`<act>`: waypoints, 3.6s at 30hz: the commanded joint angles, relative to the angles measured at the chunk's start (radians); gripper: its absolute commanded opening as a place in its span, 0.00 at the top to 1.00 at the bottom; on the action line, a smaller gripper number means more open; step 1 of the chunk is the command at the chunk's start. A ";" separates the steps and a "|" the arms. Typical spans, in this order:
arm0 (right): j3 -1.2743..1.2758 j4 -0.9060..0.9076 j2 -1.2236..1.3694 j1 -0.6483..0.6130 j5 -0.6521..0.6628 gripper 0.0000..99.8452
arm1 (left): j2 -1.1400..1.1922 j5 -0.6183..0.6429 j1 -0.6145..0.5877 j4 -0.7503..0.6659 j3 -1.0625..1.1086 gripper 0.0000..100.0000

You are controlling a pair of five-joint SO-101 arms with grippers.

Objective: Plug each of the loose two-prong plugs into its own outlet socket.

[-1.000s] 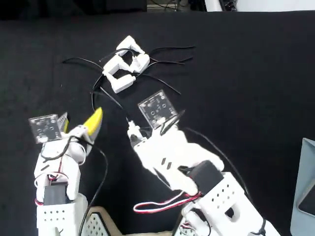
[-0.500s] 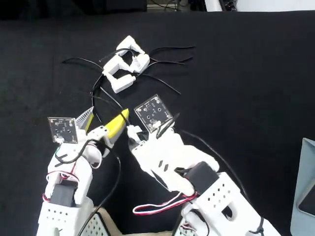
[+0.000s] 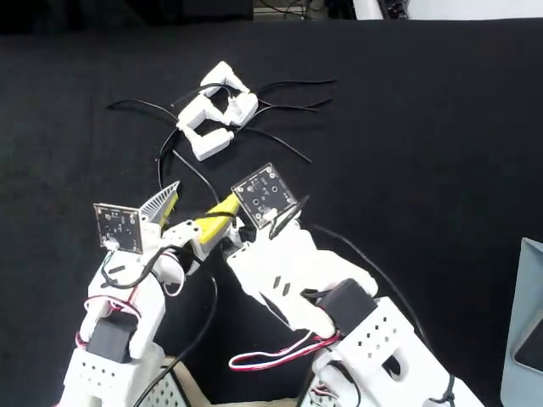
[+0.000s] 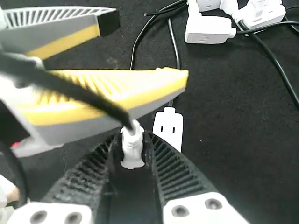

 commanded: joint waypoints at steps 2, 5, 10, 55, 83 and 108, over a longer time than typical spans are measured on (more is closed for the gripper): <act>0.007 -0.025 -0.013 -0.003 0.002 0.99 | -0.003 0.003 0.041 -0.014 -0.073 0.65; 0.015 -0.025 -0.013 -0.003 0.002 0.99 | -0.003 0.006 0.031 -0.014 -0.067 0.65; 0.018 -0.026 -0.012 0.014 0.002 0.99 | -0.012 0.009 -0.018 0.066 -0.091 0.65; -0.102 -0.048 -0.013 0.566 0.023 0.99 | 0.945 -0.160 -0.022 0.838 -0.839 0.78; -0.104 -0.054 -0.021 0.617 0.025 0.99 | 1.936 0.269 0.133 0.703 -1.299 0.62; -0.101 -0.054 -0.021 0.614 0.023 0.99 | 1.995 -0.741 0.122 0.664 -1.363 0.89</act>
